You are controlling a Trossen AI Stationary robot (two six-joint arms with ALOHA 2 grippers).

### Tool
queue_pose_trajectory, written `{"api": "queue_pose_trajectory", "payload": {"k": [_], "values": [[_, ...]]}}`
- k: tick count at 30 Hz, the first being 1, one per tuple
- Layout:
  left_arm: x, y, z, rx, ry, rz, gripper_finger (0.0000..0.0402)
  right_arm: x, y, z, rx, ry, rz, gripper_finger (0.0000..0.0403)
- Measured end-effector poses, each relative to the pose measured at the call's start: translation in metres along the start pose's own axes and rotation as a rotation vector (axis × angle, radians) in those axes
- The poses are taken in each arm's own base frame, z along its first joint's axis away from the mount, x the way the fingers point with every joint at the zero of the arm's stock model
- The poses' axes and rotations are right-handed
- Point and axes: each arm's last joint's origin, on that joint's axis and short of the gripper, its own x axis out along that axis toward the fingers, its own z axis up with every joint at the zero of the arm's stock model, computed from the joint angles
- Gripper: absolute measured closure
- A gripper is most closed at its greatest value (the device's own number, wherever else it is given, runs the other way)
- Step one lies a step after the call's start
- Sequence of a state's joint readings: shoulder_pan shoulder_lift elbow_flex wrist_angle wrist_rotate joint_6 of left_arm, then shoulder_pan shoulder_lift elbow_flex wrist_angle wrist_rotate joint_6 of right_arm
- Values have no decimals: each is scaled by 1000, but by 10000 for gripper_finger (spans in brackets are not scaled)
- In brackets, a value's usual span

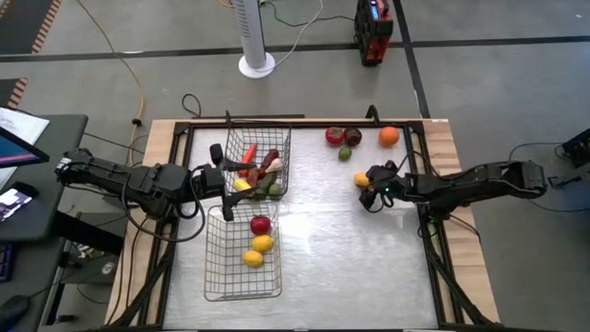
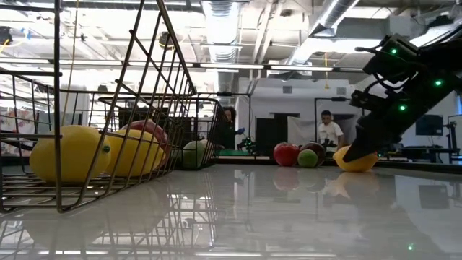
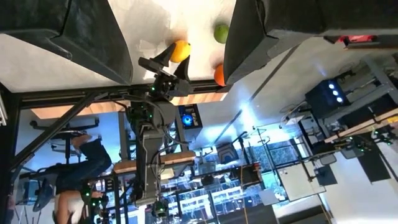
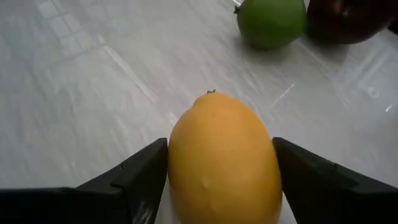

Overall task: Sort produce into baskets
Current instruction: Put the yellow lemon into the gold wire basket

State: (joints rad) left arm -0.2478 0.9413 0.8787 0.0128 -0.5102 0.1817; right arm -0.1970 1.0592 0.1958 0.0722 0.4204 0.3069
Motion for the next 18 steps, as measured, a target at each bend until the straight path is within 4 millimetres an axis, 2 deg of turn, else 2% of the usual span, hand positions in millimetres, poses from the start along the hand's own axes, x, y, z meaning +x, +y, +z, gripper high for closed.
{"api": "queue_pose_trajectory", "payload": {"k": [9,14,18], "values": [[0,0,0,0,0,1,160,0,4,5,25,-40,90,123],[0,1,0,6,5,27,160,-7,19,21,65,-194,290,124],[0,1,0,6,4,36,160,-23,36,38,96,-396,470,125]]}}
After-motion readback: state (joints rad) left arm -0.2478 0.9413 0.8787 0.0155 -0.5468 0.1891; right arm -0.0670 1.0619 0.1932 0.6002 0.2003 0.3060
